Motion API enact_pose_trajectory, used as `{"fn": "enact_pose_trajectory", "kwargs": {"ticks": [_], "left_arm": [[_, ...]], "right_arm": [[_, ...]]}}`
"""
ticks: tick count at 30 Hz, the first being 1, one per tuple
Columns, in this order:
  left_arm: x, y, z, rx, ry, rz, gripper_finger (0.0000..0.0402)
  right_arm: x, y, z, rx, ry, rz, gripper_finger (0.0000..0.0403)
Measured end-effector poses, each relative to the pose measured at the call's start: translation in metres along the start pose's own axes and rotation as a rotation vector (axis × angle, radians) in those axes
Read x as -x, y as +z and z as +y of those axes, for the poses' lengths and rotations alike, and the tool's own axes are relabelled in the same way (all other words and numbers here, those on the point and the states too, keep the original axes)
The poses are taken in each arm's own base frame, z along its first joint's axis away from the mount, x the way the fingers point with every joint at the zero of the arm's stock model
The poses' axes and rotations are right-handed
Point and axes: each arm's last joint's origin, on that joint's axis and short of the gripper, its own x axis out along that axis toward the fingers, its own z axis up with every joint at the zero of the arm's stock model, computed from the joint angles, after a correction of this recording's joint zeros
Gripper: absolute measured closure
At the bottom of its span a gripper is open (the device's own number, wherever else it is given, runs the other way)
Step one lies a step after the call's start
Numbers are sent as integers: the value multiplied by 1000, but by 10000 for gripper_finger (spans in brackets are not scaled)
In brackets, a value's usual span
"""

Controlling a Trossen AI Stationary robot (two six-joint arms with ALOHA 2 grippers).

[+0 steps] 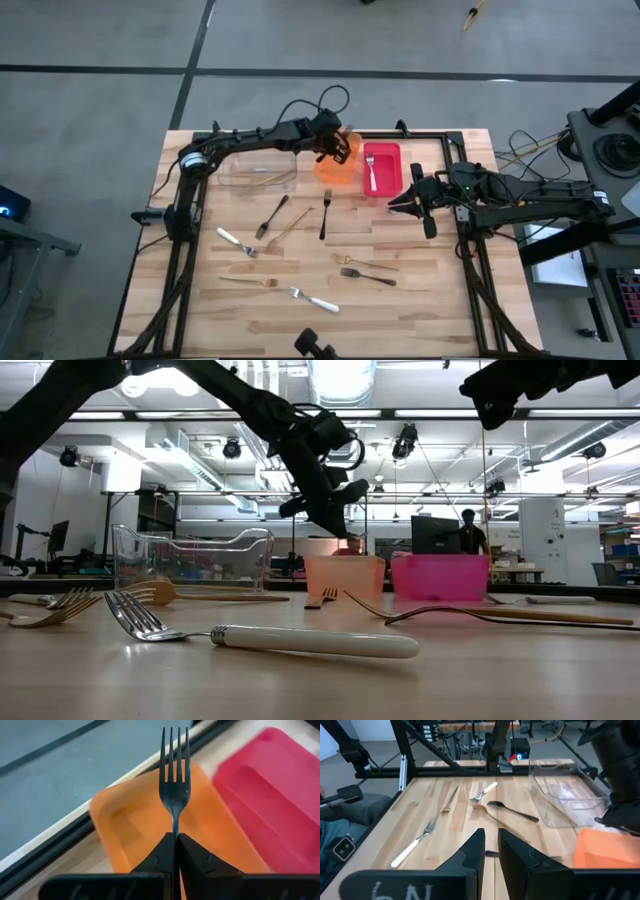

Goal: Sort silverware by color (type)
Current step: Put the black fork into the orange bin

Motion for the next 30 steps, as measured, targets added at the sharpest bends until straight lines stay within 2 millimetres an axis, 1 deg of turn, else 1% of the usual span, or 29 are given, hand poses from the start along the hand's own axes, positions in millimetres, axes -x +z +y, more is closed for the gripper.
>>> {"fn": "enact_pose_trajectory", "kwargs": {"ticks": [4,11,22,30], "left_arm": [[-1,0,0,50,18,-12,401],[1,-2,-7,143,52,-30,401],[4,-8,-19,197,97,-49,401],[3,-10,-24,217,88,-54,401]], "right_arm": [[0,0,0,14,0,0,360],[0,-2,0,8,-1,24,360],[0,-4,0,-10,-5,45,360],[0,-4,-2,-9,-55,46,360]]}}
